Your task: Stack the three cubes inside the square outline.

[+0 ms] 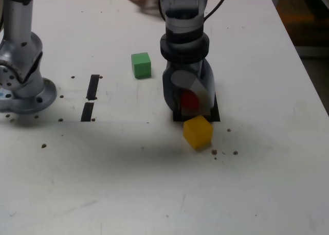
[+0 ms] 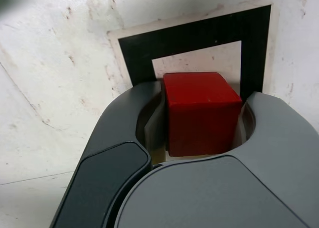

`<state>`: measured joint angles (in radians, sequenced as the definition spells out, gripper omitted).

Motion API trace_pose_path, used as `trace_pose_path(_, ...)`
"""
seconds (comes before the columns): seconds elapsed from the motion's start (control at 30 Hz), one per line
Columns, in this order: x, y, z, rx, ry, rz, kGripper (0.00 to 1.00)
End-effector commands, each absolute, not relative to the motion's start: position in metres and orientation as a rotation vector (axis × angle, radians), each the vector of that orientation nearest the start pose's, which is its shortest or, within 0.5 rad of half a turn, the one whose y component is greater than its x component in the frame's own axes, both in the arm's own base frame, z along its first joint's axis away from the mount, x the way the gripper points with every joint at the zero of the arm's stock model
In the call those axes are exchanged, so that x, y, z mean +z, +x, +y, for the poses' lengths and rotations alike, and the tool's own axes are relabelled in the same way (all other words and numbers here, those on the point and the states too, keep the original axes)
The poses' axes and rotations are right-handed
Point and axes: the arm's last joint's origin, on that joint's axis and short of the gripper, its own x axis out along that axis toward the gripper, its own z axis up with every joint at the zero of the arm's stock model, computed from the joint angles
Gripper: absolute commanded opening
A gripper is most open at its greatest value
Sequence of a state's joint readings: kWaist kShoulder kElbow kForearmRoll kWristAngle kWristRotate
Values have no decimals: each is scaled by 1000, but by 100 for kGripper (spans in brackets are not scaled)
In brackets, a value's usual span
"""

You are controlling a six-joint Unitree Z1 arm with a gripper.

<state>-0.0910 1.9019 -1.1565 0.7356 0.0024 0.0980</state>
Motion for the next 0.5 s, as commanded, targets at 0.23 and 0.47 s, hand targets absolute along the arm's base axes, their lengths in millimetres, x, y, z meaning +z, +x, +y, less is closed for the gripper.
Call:
trace_pose_path(0.23, 207, 322, -30, -152, 139, 1464, 45)
trace_pose_path(0.47, 204, 319, -30, -170, 123, 1475, 67)
